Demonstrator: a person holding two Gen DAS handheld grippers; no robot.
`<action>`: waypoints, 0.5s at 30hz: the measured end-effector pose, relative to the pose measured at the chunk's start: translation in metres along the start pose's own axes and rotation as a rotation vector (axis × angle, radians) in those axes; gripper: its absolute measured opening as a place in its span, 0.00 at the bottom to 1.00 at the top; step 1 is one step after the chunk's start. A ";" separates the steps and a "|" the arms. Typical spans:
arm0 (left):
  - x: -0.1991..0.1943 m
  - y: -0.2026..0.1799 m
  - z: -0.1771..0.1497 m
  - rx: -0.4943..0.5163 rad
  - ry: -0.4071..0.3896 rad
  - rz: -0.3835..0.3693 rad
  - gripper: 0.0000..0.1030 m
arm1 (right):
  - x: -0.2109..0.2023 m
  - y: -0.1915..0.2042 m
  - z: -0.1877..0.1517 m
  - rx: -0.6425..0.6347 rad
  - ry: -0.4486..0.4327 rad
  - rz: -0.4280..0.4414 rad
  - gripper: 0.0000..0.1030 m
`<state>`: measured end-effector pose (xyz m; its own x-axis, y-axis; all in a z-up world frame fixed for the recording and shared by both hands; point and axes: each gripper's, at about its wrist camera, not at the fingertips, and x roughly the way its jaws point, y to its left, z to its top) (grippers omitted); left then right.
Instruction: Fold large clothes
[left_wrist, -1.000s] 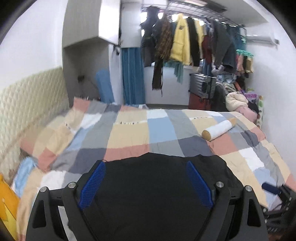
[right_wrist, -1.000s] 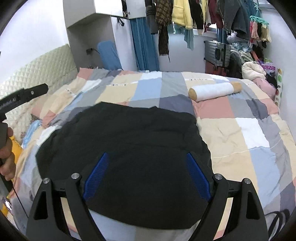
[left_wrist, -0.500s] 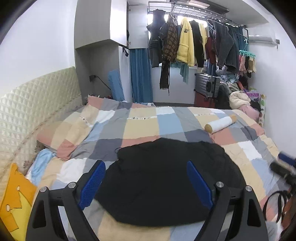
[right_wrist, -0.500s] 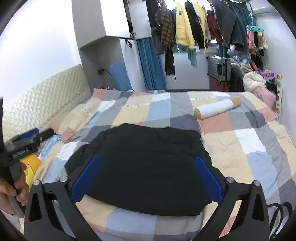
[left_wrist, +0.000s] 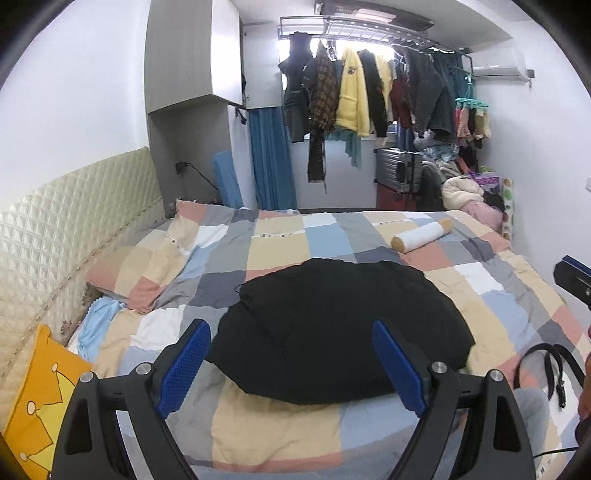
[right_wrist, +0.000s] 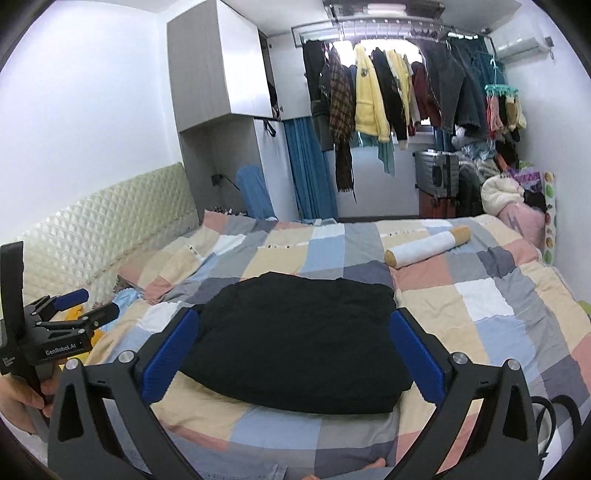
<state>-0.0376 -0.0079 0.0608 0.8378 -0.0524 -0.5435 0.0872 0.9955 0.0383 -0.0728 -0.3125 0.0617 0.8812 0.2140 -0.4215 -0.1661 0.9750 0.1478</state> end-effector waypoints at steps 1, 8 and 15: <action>-0.004 -0.001 -0.004 -0.004 -0.001 -0.010 0.87 | -0.004 0.002 -0.002 -0.004 -0.007 -0.003 1.00; -0.015 0.000 -0.024 -0.050 -0.014 -0.021 0.87 | -0.022 0.020 -0.022 -0.017 -0.035 -0.005 1.00; -0.008 0.005 -0.047 -0.094 -0.001 -0.036 0.87 | -0.029 0.028 -0.047 -0.039 -0.049 -0.045 1.00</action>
<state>-0.0693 0.0010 0.0258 0.8353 -0.0886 -0.5426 0.0667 0.9960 -0.0600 -0.1233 -0.2881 0.0363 0.9086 0.1673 -0.3826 -0.1417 0.9854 0.0944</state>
